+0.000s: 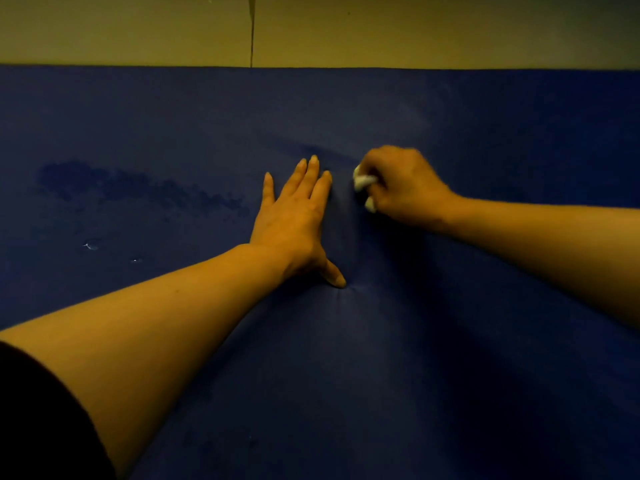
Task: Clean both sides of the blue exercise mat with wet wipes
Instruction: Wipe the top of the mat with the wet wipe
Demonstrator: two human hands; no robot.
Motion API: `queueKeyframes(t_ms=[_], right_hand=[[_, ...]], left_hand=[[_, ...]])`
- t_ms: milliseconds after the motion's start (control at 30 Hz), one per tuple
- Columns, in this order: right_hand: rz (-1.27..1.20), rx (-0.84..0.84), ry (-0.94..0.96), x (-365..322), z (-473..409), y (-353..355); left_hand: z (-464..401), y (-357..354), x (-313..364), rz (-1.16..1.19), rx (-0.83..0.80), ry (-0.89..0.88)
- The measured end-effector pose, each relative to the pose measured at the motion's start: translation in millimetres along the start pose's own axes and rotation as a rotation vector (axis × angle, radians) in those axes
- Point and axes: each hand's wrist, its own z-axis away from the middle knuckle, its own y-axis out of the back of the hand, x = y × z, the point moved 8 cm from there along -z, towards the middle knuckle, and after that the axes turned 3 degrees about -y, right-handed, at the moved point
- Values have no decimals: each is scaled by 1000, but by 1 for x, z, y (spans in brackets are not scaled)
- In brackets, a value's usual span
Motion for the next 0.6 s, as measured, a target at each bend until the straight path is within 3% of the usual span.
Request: queueKeyframes(t_ms=[167, 267, 433, 500, 600], right_hand=[[-16, 271, -352, 60, -26, 46], [35, 275, -255, 31, -23, 25], [-9, 48, -45, -2, -18, 3], [-12, 85, -106, 13, -25, 21], [-56, 247, -343, 51, -36, 50]], left_hand=[[-2, -1, -2, 22, 3, 4], [-2, -2, -2, 28, 13, 3], [-2, -1, -1, 26, 26, 0], [-2, -1, -1, 30, 25, -1], [-3, -1, -2, 32, 24, 0]])
